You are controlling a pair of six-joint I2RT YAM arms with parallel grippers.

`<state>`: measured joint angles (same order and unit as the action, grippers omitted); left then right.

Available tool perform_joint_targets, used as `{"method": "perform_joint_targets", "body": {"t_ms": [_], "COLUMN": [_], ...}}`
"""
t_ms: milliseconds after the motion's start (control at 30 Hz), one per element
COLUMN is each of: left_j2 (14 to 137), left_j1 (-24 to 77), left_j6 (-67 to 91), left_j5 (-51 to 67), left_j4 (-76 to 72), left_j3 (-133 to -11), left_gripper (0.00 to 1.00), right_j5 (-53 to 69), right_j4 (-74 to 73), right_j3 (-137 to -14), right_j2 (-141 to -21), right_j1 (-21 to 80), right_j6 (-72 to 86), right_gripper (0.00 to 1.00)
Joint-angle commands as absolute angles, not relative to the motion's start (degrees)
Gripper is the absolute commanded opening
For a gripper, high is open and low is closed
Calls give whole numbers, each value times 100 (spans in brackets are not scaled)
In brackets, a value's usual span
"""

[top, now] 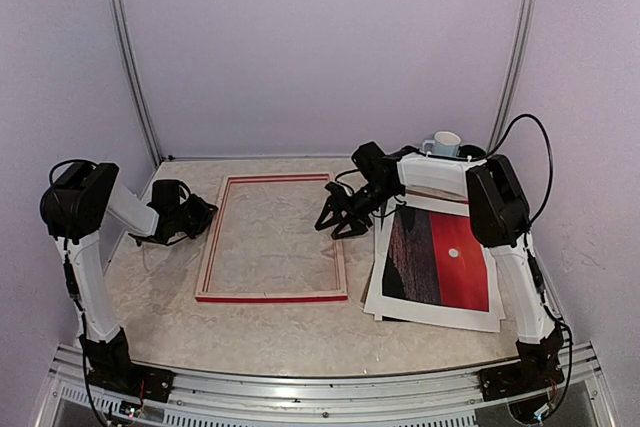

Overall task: Put the photo into the frame
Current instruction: Place the glass panel on the frame body.

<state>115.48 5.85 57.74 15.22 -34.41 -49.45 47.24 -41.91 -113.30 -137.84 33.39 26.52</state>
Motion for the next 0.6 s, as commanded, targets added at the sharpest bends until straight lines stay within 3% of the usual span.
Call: {"method": "perform_joint_targets", "body": {"t_ms": [0, 567], "left_j2": [11531, 11483], "left_j1": [686, 688], "left_j6": [5817, 5829], "left_j5": [1562, 1547], "left_j4": [-3005, -3015], "left_j3": [-4751, -4713], "left_gripper": [21, 21], "right_j5": [4632, 3679], "right_j4": [-4352, -4999], "right_j3": [-11234, -11229], "right_j2": [-13456, -13289], "right_j1": [3458, 3516], "right_j6": [2458, 1992], "right_gripper": [67, 73]}}
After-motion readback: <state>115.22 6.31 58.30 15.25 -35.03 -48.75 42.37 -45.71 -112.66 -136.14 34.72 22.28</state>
